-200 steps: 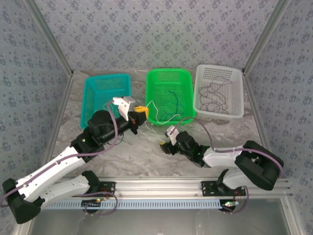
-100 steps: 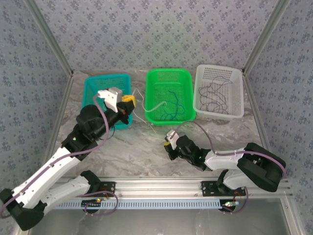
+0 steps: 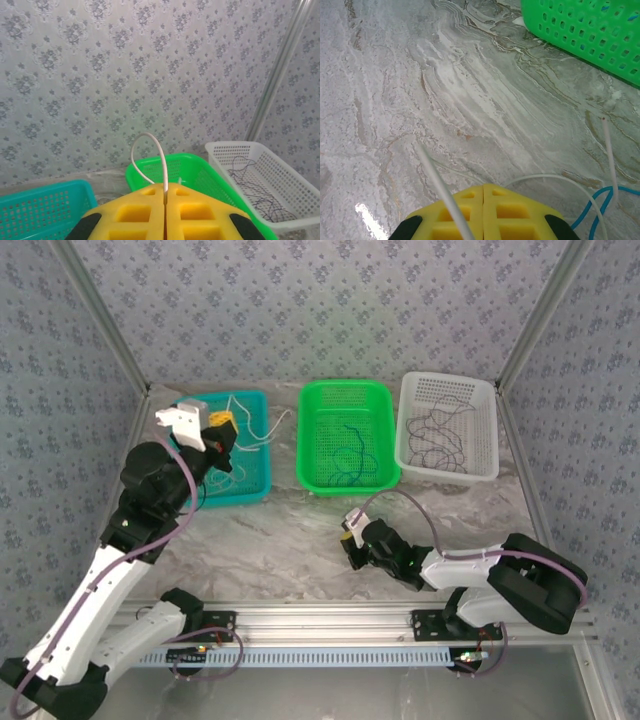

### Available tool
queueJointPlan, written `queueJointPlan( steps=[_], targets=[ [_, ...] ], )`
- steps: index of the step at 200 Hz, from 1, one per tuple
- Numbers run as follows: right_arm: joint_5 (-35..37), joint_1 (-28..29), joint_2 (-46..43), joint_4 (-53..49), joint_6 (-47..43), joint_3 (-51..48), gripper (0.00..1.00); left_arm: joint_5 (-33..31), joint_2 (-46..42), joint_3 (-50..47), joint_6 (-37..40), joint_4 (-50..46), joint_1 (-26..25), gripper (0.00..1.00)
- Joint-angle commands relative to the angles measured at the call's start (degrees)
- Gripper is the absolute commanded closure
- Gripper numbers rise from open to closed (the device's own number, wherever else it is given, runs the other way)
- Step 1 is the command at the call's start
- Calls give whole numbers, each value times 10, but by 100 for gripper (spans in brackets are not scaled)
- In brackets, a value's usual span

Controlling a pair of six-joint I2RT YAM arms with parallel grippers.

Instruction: Untangle the cables

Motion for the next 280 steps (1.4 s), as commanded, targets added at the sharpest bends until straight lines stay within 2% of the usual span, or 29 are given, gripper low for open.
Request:
queueJointPlan(
  steps=[1,22,58,89,137,161,195,213,220,247,280],
  targets=[
    [12,3,-11,-6,13,-2,100,8,4,19,11,-9,22,93],
    [14,3,-15,-12,15,0,100,1,18,13,-4,-15,53,93],
    [18,2,-23,-26,20,1,100,-48,44,-16,-37,-24,112,93],
    [24,2,-29,-37,24,1,100,-37,62,-54,-67,0,164,93],
    [20,1,-44,-52,28,9,100,-22,112,-84,-91,-1,184,92],
    [9,-1,-54,-76,28,29,100,-31,144,-94,-116,-20,186,86],
    [-18,-10,-61,-102,30,54,100,-11,161,-103,-143,-39,186,58],
    [-26,-15,-64,-109,34,64,100,-22,149,-111,-147,-45,183,32],
    [-28,-18,-66,-111,36,66,100,-29,142,-114,-150,-50,181,25],
    [-47,-30,-79,-111,47,68,100,-17,103,-136,-150,-37,162,15],
    [-76,-50,-108,-110,57,72,100,17,66,-173,-111,16,83,12]
  ],
)
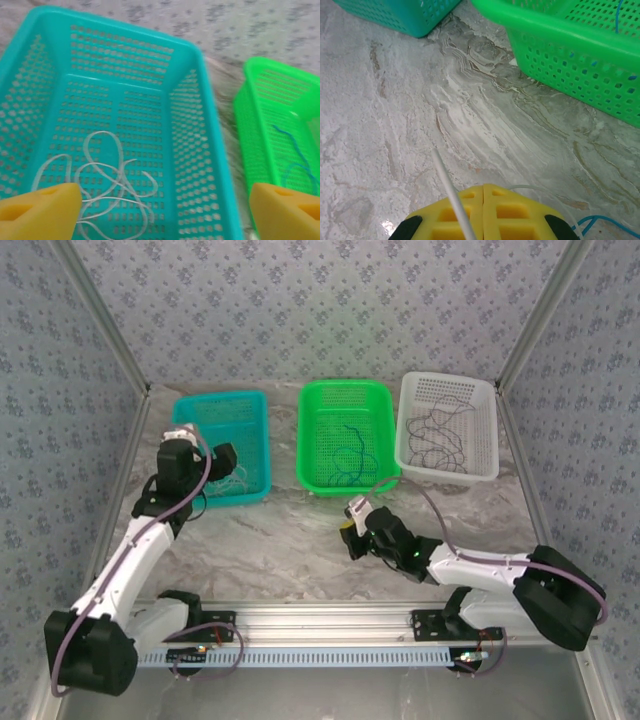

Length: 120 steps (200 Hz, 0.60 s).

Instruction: Untangle the cables

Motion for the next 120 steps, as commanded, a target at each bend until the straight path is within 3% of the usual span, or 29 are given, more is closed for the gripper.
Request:
queueJointPlan(
  steps=[1,48,73,120],
  targets=[
    [-33,-15,-27,-7,20,19,100,39,-25,-20,31,51,-48,12],
    [-98,-51,-75,-5,41,14,100,128,-25,-59,102,111,-193,19],
    [-117,-61,-97,-7,47,6,100,137,3,-57,122,115,-262,24],
    [-128,-73,-127,-1,56,-6,100,167,76,-66,109,188,-317,26]
  ],
)
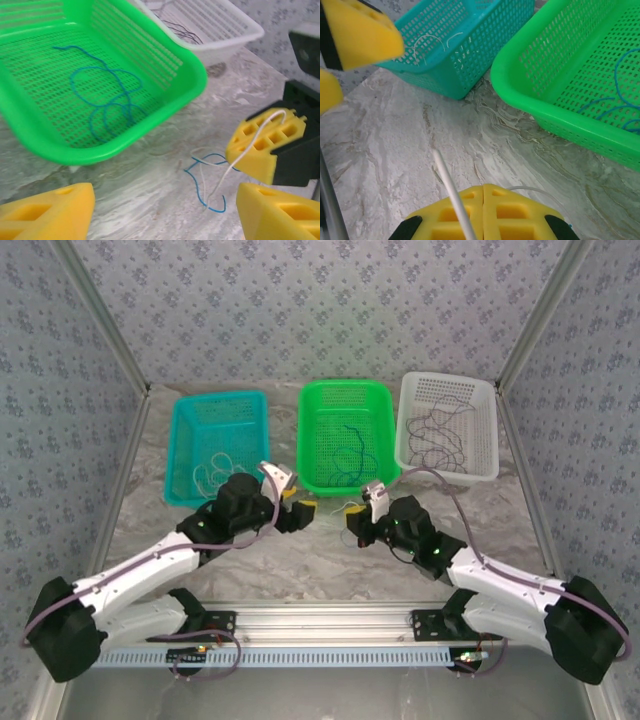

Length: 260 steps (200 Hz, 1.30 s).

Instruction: Untangle the cables

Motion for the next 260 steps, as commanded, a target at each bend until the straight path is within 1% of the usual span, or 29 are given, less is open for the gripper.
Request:
queueJointPlan(
  steps=[1,27,69,86,102,129,142,151,175,203,230,260],
  targets=[
    [-20,-7,-17,-1,13,-7,100,28,31,-5,2,65,-14,26],
    [-21,-9,-27,-3,14,-10,100,47,74,2,-9,92,-30,29],
    [-20,-10,-31,4,20,-14,100,51,132,29,-8,108,-64,32],
    [-20,-11,-31,6,21,-14,99,49,154,38,-11,110,-71,38],
    [-20,-10,-32,7,22,-17,99,43,168,42,-20,117,-73,49],
    [-16,-11,-34,5,24,-21,98,17,172,42,-30,122,-73,76],
    [-12,-12,-38,0,25,-24,97,6,165,40,-30,121,-73,85],
    [-6,-11,-41,-4,27,-26,96,2,158,38,-26,119,-73,88],
    [38,-12,-53,-48,28,-25,92,-16,133,35,-16,104,-73,93],
    [101,-10,-55,-131,26,-12,80,-32,100,28,-11,95,-74,97],
    [156,-9,-54,-178,33,-7,78,-30,78,23,-17,100,-74,99],
    [211,-9,-45,-210,66,-4,74,-28,61,20,-18,96,-73,99]
  ],
)
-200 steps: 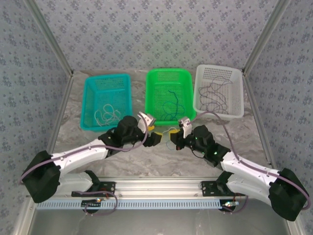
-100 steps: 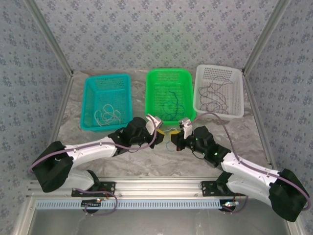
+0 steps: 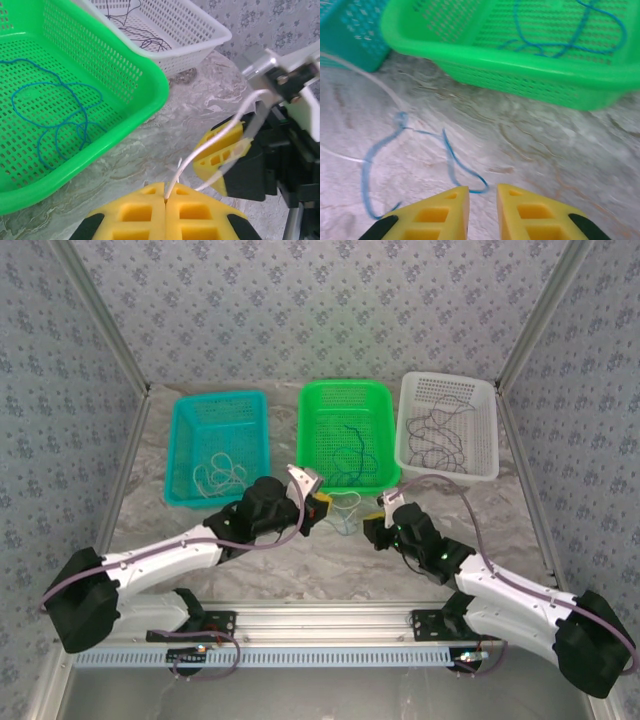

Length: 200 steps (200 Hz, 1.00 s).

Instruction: Untangle the cables

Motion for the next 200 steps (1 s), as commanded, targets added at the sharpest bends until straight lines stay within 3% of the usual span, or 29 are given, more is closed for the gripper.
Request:
queueJointPlan(
  steps=[1,112,161,200],
  targets=[
    [72,-2,4,-56,32,15,73,-6,-19,-1,4,0,-3,99],
    [12,-1,-11,18,36,-33,36,-20,-46,-9,-18,10,-3,100],
    [-70,-1,-50,35,17,-49,34,-77,-41,-1,-39,-4,-3,99],
    [-137,0,-51,71,14,-54,34,-81,-16,13,-60,-3,-3,100]
  ],
)
